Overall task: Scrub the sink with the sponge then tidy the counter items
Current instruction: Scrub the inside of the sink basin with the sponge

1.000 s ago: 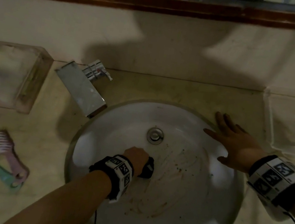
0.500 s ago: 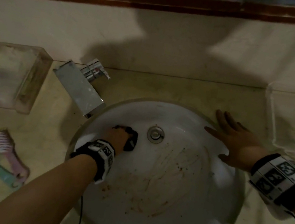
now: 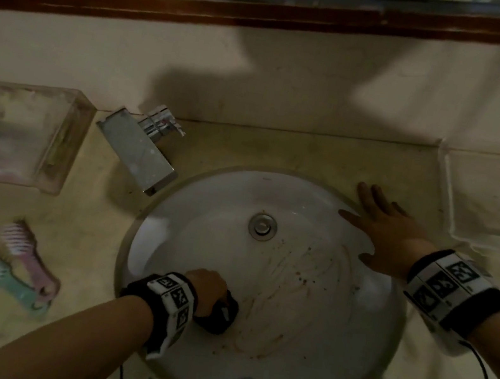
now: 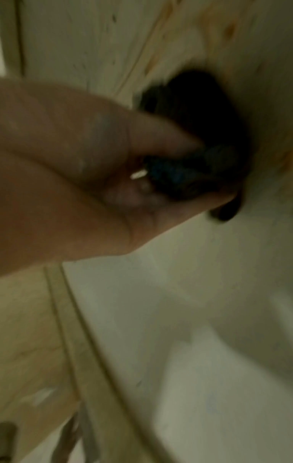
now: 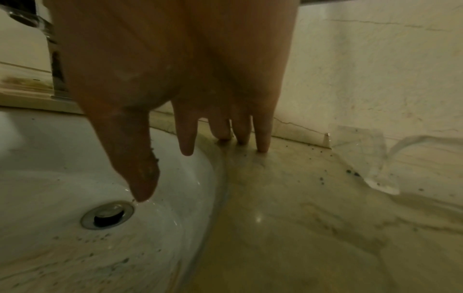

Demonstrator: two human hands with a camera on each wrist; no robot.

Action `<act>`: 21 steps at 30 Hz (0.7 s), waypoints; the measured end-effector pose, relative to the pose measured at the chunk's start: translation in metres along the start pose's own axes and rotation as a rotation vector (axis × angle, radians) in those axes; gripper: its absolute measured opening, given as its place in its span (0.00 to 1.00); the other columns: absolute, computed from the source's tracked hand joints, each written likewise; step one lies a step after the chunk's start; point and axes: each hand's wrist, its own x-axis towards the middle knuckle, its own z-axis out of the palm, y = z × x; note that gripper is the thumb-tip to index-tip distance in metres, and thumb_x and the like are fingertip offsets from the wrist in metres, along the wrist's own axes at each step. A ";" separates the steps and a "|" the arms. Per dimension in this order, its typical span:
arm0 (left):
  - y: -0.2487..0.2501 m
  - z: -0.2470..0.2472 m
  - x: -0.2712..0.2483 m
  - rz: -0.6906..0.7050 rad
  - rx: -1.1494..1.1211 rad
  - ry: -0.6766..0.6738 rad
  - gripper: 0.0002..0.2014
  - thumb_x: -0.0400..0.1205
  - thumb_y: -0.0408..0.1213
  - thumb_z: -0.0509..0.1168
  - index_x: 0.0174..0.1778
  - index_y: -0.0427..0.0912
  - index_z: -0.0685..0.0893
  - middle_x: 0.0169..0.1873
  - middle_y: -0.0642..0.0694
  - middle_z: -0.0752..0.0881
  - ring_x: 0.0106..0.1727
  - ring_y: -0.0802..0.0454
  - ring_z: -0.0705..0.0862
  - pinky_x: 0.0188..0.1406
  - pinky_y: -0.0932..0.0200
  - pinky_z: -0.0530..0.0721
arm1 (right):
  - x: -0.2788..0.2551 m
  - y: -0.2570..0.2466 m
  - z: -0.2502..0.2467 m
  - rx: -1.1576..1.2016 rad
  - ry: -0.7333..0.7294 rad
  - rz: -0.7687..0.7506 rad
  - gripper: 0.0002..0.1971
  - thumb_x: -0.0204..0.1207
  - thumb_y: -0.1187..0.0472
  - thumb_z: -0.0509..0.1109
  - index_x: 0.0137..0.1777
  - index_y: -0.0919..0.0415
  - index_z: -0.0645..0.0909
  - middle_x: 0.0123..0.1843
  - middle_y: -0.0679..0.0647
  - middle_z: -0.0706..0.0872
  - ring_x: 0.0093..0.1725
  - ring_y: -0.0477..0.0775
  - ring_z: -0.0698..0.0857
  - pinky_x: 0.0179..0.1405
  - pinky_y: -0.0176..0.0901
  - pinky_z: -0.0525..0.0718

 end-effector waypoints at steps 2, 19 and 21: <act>-0.007 -0.012 -0.011 -0.021 -0.007 0.040 0.20 0.87 0.34 0.58 0.77 0.39 0.73 0.74 0.39 0.77 0.72 0.39 0.78 0.72 0.51 0.77 | 0.001 0.000 0.000 -0.006 0.002 0.001 0.44 0.77 0.45 0.66 0.82 0.42 0.39 0.82 0.58 0.24 0.83 0.62 0.31 0.84 0.57 0.47; 0.002 0.034 0.014 -0.214 0.163 -0.076 0.19 0.88 0.39 0.54 0.72 0.33 0.77 0.73 0.38 0.78 0.74 0.40 0.77 0.74 0.47 0.74 | 0.004 0.003 0.005 -0.006 0.019 -0.024 0.45 0.76 0.45 0.66 0.83 0.45 0.38 0.82 0.60 0.25 0.83 0.63 0.32 0.84 0.59 0.47; 0.005 0.021 0.008 -0.184 0.064 -0.074 0.20 0.89 0.38 0.53 0.71 0.31 0.77 0.71 0.36 0.79 0.72 0.39 0.79 0.74 0.48 0.76 | 0.003 0.003 0.005 -0.006 0.025 -0.026 0.45 0.76 0.45 0.66 0.83 0.45 0.38 0.82 0.60 0.25 0.83 0.63 0.31 0.84 0.59 0.47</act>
